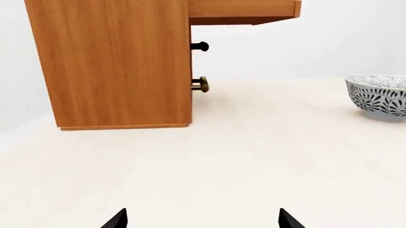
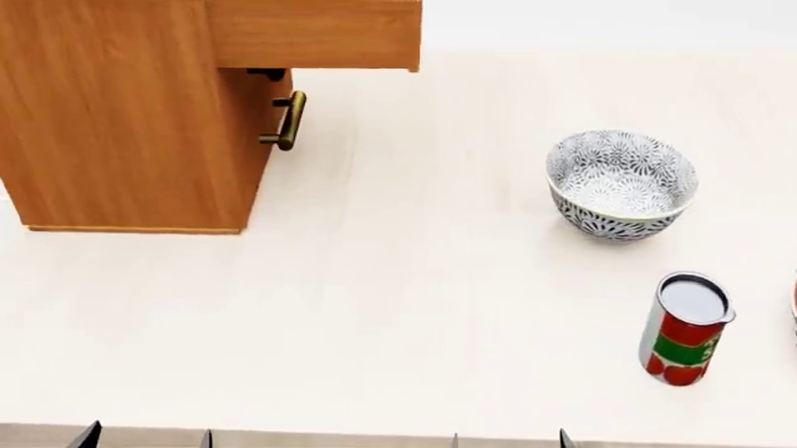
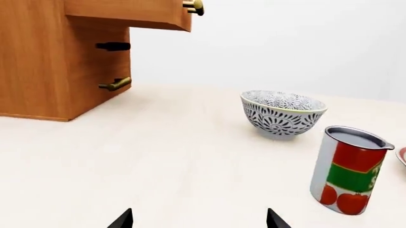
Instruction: Put the bowl on top of the cabinet.
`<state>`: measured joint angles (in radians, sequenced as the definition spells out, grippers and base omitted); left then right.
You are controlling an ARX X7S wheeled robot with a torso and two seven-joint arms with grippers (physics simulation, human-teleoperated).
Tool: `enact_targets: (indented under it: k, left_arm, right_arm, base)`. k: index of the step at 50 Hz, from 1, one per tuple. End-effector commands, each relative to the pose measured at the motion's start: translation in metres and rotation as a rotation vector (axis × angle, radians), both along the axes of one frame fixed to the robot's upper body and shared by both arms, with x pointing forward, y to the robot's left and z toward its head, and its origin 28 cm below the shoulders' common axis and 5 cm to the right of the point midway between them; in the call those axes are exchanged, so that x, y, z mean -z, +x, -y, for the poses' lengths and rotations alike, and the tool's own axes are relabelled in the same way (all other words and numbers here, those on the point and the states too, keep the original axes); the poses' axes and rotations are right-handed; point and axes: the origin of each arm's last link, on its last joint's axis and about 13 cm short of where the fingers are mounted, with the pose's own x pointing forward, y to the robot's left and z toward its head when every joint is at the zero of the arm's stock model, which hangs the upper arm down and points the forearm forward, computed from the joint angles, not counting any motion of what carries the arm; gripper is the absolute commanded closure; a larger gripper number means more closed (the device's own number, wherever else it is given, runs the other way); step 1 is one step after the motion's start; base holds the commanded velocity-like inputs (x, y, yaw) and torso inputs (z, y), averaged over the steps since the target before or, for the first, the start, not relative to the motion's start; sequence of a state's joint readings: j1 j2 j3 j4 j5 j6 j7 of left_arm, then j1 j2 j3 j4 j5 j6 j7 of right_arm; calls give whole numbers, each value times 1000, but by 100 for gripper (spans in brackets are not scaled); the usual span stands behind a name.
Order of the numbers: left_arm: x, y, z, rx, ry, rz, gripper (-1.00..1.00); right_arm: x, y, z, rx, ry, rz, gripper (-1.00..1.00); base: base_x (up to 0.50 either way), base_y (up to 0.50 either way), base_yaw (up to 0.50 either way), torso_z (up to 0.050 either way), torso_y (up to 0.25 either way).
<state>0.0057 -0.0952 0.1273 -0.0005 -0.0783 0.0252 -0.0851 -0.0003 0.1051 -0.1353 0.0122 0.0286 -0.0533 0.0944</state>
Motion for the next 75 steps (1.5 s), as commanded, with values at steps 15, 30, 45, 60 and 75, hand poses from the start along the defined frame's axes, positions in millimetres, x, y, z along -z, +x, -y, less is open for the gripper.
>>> enact_targets:
  k: [15, 30, 45, 60, 75]
  left_arm:
    - [0, -1, 0, 1, 3, -1, -100]
    - [0, 0, 0, 0, 4, -7, -100]
    - [-79, -62, -7, 38, -69, 121, -100]
    - [-106, -86, -16, -8, -38, 228, -100]
    - [-103, -85, -15, 4, -37, 211, -100]
  right_arm:
    - [-1, -1, -1, -7, -8, 10, -100]
    - [0, 1, 1, 4, 37, -14, -100]
    - [-74, -55, -9, 15, -47, 101, -100]
    - [-94, -74, -12, 12, -64, 149, -100]
    - [-91, -72, -10, -4, -13, 165, -100]
  base:
    - [0, 500, 0, 0, 0]
    - [0, 367, 0, 0, 0]
    - [0, 0, 0, 0, 0]
    - [0, 0, 0, 0, 0]
    - [343, 0, 0, 0, 0]
